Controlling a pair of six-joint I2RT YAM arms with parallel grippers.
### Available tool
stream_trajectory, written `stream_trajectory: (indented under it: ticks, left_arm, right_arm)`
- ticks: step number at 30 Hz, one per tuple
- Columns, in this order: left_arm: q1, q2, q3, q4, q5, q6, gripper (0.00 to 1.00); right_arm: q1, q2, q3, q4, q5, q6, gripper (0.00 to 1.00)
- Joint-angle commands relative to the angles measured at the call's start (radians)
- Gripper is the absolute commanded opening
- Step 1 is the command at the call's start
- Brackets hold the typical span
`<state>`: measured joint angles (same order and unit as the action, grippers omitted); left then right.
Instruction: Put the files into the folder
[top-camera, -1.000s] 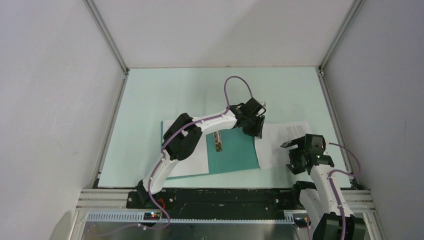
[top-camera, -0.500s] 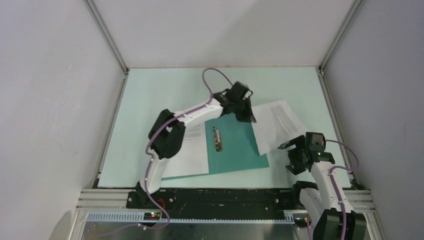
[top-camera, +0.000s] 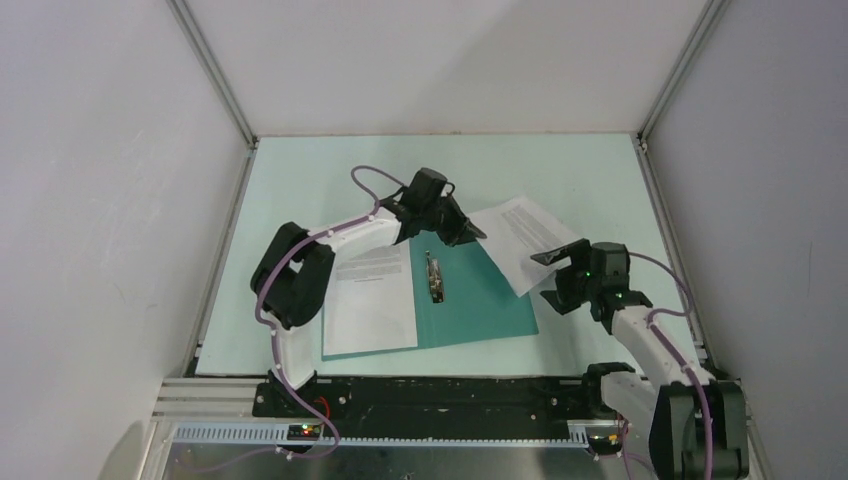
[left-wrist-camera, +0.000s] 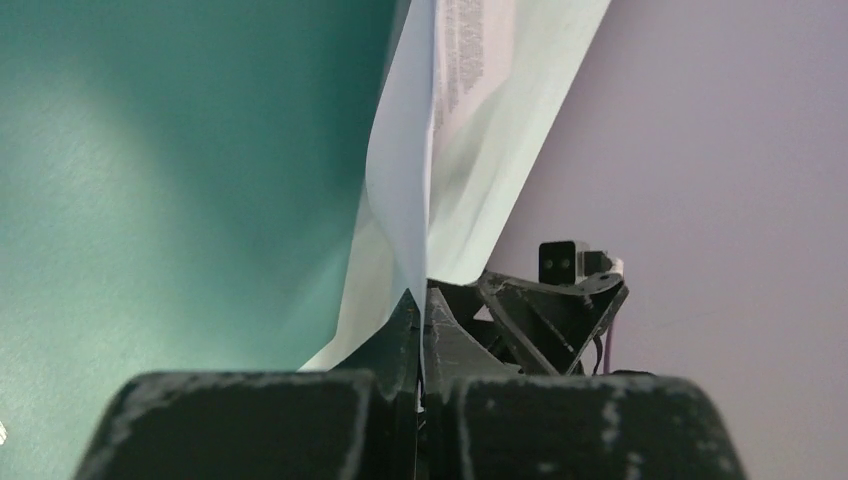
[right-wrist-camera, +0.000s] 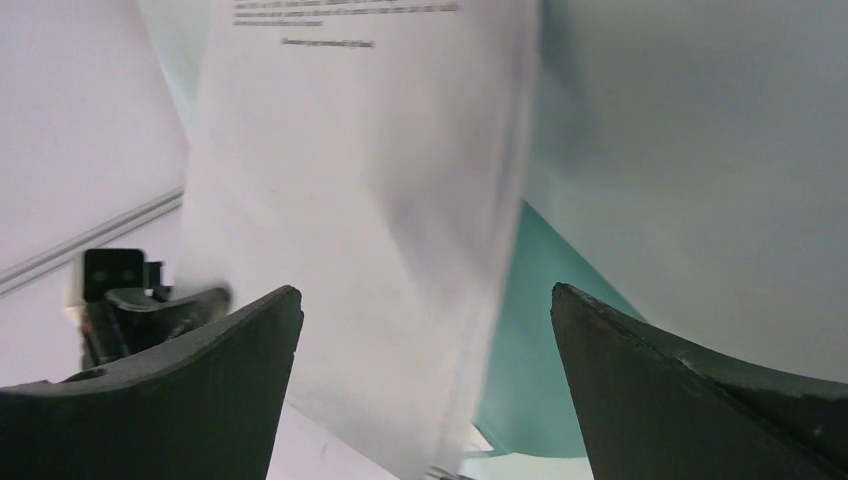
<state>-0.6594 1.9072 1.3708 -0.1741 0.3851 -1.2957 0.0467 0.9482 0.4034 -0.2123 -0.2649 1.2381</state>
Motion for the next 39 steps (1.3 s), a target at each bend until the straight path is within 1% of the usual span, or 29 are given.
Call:
stream_trajectory:
  ticks: [1,4,11,17,20,24,28,30,32,34,35,36,38,39]
  left_arm:
    - [0.018,-0.093,-0.051,0.112,0.046,-0.103,0.00]
    - [0.025,-0.109,-0.067,0.114,0.046,-0.105,0.00]
    - [0.027,-0.122,-0.090,0.116,0.049,-0.109,0.00]
    - [0.028,-0.124,-0.090,0.116,0.047,-0.108,0.00]
    - [0.027,-0.124,-0.100,0.116,0.047,-0.110,0.00]
    - [0.027,-0.138,-0.114,0.116,0.048,-0.109,0.00]
    - [0.027,-0.153,-0.130,0.108,0.046,-0.100,0.00]
    - [0.026,-0.160,-0.140,0.103,0.047,-0.094,0.00]
    - [0.026,-0.171,-0.155,0.098,0.046,-0.087,0.00]
    - [0.022,-0.181,-0.174,0.094,0.047,-0.082,0.00]
    - [0.020,-0.186,-0.180,0.094,0.048,-0.080,0.00]
    - [0.017,-0.190,-0.193,0.094,0.049,-0.077,0.00]
    - [0.011,-0.204,-0.209,0.094,0.053,-0.070,0.00]
    - [0.009,-0.213,-0.217,0.093,0.052,-0.058,0.00]
  right_arm:
    - [0.056,0.105,0.034,0.234,-0.014,0.119,0.99]
    - [0.068,0.160,0.017,0.286,-0.024,0.148,1.00]
    - [0.077,0.138,-0.037,0.339,-0.006,0.181,0.99]
    - [0.131,0.172,-0.054,0.350,0.005,0.199,0.99]
    - [0.134,0.189,-0.094,0.435,0.006,0.227,1.00]
    - [0.141,0.253,-0.100,0.543,0.009,0.244,0.98]
    - [0.144,0.305,-0.129,0.706,0.032,0.288,0.95]
    - [0.146,0.315,-0.136,0.753,0.053,0.300,0.93]
    - [0.145,0.322,-0.150,0.806,0.070,0.317,0.90]
    - [0.141,0.340,-0.161,0.858,0.078,0.335,0.85]
    - [0.140,0.346,-0.163,0.888,0.079,0.343,0.80]
    - [0.138,0.358,-0.167,0.899,0.078,0.346,0.77]
    - [0.135,0.378,-0.170,0.938,0.074,0.354,0.59]
    - [0.135,0.384,-0.169,0.958,0.071,0.353,0.54]
